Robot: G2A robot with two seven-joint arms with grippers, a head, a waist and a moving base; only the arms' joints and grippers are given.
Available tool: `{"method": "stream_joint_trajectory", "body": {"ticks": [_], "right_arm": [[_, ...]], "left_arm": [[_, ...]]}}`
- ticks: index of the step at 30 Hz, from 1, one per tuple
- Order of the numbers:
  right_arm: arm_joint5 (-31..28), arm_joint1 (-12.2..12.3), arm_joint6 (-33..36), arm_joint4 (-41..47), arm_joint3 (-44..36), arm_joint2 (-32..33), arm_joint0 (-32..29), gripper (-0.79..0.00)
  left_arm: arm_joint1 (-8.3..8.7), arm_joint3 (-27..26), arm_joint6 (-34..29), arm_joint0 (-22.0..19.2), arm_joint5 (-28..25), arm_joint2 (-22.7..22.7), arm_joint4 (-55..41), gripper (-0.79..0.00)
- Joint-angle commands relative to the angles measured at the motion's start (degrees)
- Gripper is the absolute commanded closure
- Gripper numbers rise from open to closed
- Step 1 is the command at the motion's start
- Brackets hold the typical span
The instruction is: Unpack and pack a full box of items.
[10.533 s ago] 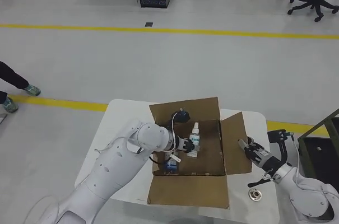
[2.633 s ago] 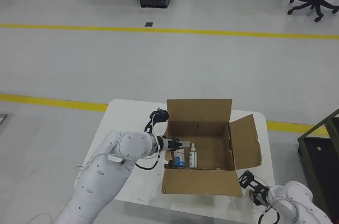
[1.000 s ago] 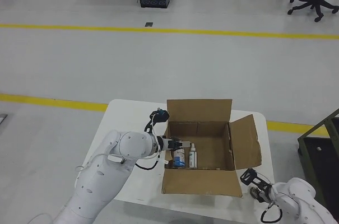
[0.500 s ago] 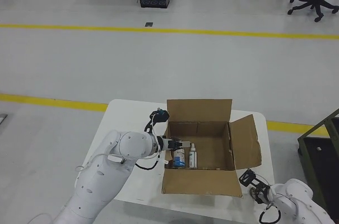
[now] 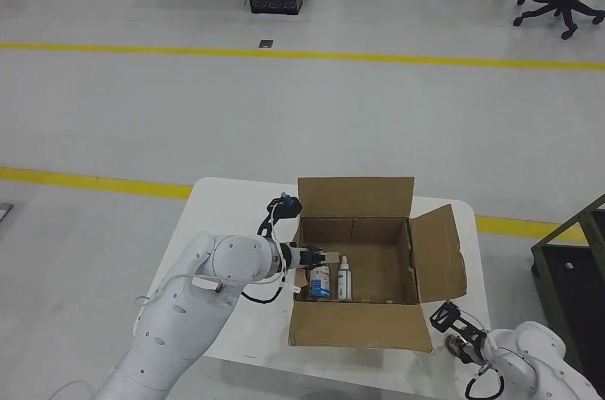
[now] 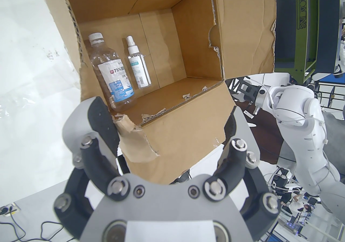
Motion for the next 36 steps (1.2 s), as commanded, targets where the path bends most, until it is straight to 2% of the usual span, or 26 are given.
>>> {"method": "stream_joint_trajectory", "body": {"ticks": [1,22,36], "right_arm": [[0.1,0.0,-0.03,0.07,0.34,-0.04,0.23,-0.296],[0.02,-0.19,-0.03,0.57,3.64,-2.67,2.96,-0.296],[-0.13,-0.18,0.01,0.7,4.55,-3.65,3.61,-0.268]], "left_arm": [[0.0,0.0,0.0,0.0,0.0,0.0,0.0,-0.785],[0.0,0.0,0.0,0.0,0.0,0.0,0.0,-0.785],[0.0,0.0,0.0,0.0,0.0,0.0,0.0,-0.785]]}}
